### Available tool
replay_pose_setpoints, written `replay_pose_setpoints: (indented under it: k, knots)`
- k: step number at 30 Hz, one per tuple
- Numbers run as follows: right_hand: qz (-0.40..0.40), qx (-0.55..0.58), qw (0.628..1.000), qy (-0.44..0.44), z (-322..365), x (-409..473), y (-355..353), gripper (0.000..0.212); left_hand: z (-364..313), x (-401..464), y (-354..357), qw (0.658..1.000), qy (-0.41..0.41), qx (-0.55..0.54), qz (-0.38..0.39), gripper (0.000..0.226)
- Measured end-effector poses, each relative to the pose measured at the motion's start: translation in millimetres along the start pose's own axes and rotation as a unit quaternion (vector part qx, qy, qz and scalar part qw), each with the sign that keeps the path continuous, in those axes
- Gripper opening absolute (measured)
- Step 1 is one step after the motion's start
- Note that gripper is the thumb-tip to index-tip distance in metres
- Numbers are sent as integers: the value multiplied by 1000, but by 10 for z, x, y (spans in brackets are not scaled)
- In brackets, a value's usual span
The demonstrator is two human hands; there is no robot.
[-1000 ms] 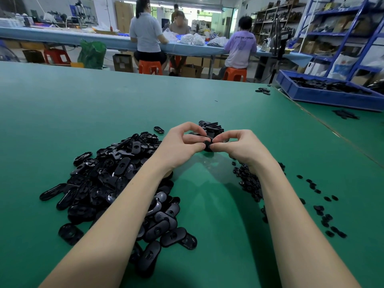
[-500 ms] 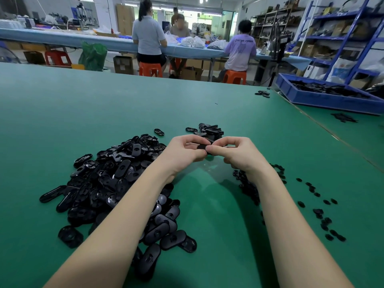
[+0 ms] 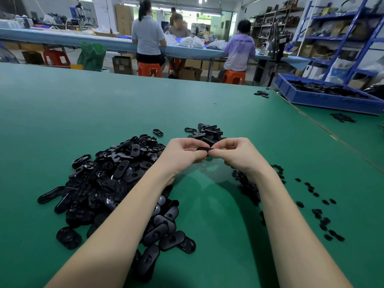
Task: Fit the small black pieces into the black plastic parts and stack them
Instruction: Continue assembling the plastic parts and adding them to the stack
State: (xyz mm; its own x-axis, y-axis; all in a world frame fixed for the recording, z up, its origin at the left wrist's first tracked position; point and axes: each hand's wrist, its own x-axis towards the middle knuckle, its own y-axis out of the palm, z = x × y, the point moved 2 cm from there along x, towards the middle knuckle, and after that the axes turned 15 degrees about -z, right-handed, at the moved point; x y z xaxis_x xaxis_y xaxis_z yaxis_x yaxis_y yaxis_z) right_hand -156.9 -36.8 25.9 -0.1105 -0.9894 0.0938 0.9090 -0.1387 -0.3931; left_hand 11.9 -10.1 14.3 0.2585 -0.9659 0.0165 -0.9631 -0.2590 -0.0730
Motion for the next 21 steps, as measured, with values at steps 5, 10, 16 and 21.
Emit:
replay_pose_setpoints:
  k: [5, 10, 16, 21]
  knots:
    - [-21, -14, 1000, -18, -39, 5, 58, 10, 9, -10, 2, 1000, 10, 18, -6, 19]
    - [-35, -15, 999, -28, -80, 8, 74, 13, 25, -4, 8, 999, 18, 45, -12, 16]
    - [-53, 8, 997, -62, -87, 2, 135, 14, 38, 18, 22, 996, 41, 57, -48, 16]
    - [-27, 30, 989, -145, -62, 7, 111, 19, 12, 81, -49, 996, 59, 33, -63, 18]
